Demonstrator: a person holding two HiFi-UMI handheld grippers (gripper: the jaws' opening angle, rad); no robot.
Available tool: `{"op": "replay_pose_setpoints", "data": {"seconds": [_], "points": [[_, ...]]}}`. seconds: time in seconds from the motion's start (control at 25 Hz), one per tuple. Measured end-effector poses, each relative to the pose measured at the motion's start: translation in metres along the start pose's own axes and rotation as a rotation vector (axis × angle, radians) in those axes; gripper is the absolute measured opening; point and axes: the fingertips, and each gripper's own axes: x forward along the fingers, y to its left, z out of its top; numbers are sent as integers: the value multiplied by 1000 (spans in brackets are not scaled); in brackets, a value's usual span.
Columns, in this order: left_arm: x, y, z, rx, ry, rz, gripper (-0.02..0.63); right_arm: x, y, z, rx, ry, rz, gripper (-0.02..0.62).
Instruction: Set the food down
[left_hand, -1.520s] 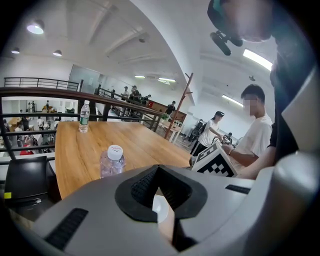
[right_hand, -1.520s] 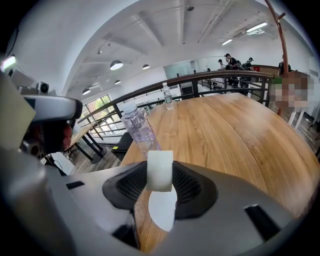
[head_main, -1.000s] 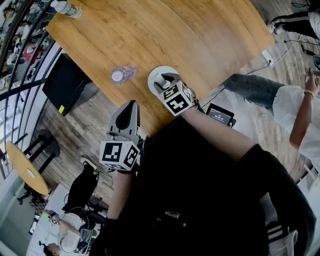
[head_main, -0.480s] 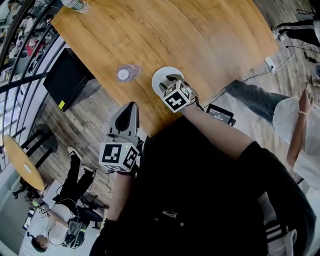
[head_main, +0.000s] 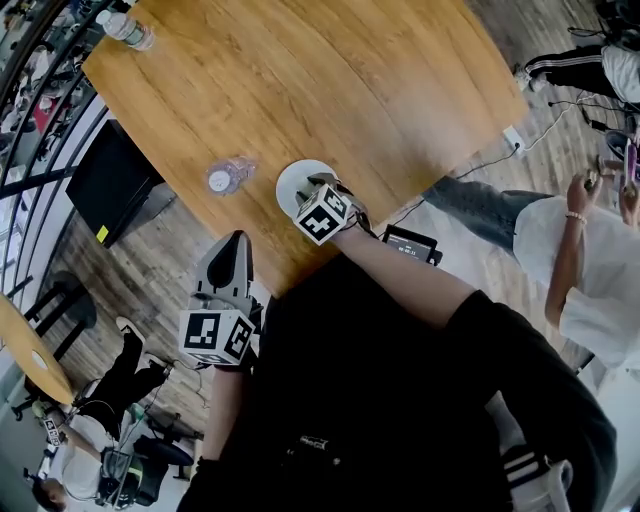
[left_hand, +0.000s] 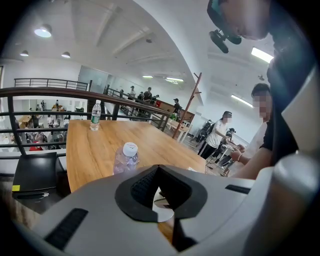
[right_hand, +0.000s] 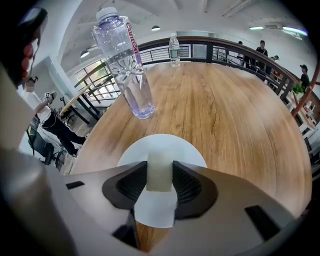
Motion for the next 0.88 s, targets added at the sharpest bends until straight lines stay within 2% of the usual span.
{"op": "replay_pose_setpoints", "data": {"seconds": [0.48,0.68,0.88], "points": [[4,5,5,-5,5,7,6,9,-1,-5,-60,53,-23,169],[5,3,5,-6,7,3,6,7,-2,-1,-61,41,-25,228],[5,-2,4,12,5,-13,6,1,-1,3,-42,21,-29,239]]}}
